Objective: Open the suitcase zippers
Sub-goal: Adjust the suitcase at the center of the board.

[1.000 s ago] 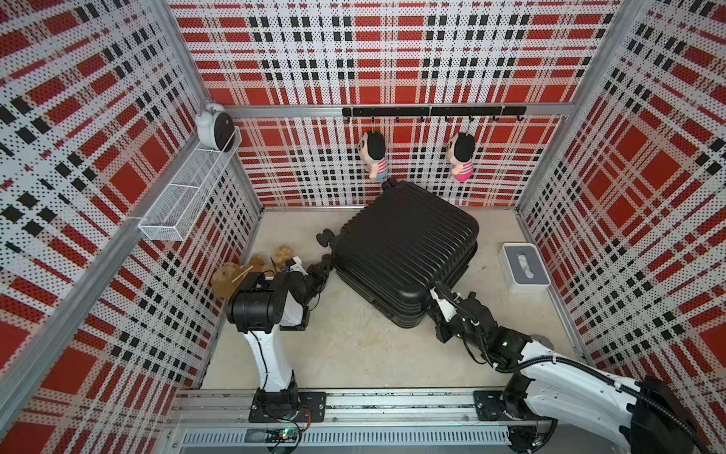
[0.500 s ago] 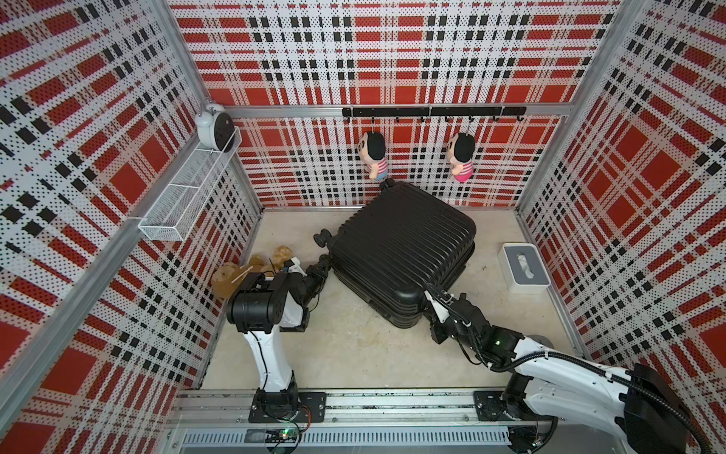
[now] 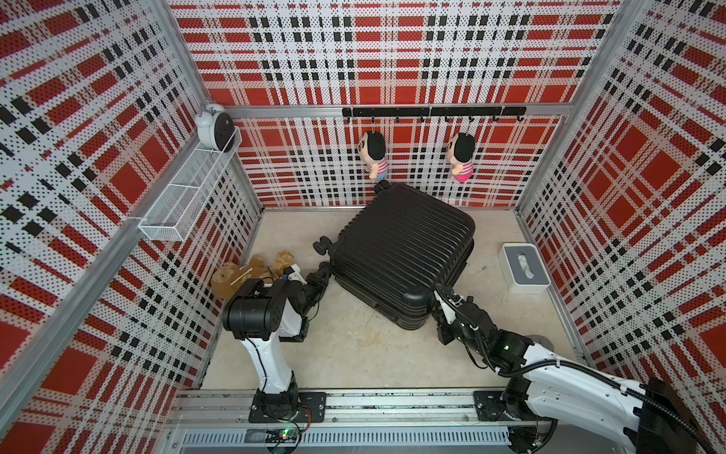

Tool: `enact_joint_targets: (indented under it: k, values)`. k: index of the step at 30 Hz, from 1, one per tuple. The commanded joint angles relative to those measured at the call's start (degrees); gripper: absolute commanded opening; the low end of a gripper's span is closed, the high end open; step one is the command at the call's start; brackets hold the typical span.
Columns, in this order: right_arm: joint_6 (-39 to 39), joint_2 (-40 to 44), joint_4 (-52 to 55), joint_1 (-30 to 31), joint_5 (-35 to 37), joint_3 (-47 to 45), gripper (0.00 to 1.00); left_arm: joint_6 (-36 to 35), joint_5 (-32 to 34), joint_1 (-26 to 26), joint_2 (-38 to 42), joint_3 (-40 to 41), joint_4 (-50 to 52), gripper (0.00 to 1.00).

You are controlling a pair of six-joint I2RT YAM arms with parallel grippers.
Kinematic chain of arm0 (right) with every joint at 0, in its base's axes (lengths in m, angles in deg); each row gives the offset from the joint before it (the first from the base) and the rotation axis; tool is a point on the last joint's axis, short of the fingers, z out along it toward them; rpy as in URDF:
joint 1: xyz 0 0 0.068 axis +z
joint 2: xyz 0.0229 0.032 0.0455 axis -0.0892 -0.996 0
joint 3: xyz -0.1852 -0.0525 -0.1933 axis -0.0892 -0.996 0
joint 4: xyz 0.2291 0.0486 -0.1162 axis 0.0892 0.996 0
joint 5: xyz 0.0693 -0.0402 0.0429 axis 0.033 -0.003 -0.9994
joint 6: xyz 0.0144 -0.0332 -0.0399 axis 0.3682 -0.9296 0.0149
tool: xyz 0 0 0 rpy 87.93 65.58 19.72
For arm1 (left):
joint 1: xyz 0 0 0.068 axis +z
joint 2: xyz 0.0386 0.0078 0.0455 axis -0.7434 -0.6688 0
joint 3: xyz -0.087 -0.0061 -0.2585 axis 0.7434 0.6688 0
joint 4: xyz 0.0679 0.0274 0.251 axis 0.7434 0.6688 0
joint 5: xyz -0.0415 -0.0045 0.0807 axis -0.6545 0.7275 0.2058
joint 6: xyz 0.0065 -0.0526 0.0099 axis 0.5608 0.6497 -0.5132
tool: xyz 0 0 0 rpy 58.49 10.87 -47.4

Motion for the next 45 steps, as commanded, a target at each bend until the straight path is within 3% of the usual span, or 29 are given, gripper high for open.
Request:
enact_joint_targets:
  k: [1, 10, 15, 17, 25, 28, 29, 31, 34, 39, 45]
  values:
    - [1.78, 2.58, -4.89, -2.54, -0.66, 0.36, 0.0, -0.51, -9.78, -4.68, 0.79, 3.22, 4.28, 0.0]
    - [0.66, 6.54, -2.99, -11.67, -4.75, -0.97, 0.0, -0.33, -7.89, -8.41, 4.04, 7.34, 4.37, 0.0]
    - [0.41, 6.54, -5.26, -19.15, -11.63, -2.36, 0.0, -0.06, -5.37, -11.06, 6.37, 11.3, 4.37, 0.0]
    - [0.61, 5.65, -6.87, -22.33, -14.81, -2.9, 0.0, 0.03, -4.42, -11.04, 7.74, 12.88, 4.26, 0.0]
    - [-0.68, -2.38, -12.3, -30.43, -22.79, -0.45, 0.0, 2.05, -0.21, -20.49, 10.05, 14.11, 4.28, 0.0]
    - [-1.36, -5.5, -14.1, -33.07, -25.03, 0.46, 0.0, 2.79, 0.81, -21.88, 10.9, 14.32, 4.1, 0.0]
    - [-1.6, -6.49, -14.48, -33.69, -25.75, 0.75, 0.0, 2.84, 0.97, -21.97, 11.49, 14.59, 4.04, 0.03]
    - [-2.0, -8.39, -15.28, -35.34, -27.41, 1.37, 0.0, 2.74, 1.33, -22.06, 13.23, 15.28, 4.35, 0.29]
    - [-2.42, -10.09, -15.5, -36.82, -29.24, 2.28, 0.0, 1.45, 2.08, -21.98, 17.08, 15.6, 8.89, 0.52]
    - [-2.38, -9.78, -15.07, -37.16, -29.48, 2.24, 0.0, -1.5, 4.0, -20.28, 30.01, 16.3, 24.82, 0.64]
    - [-2.26, -8.5, -14.09, -37.41, -29.74, 1.83, 0.0, -8.69, 8.59, -15.25, 56.82, 10.84, 58.16, 0.74]
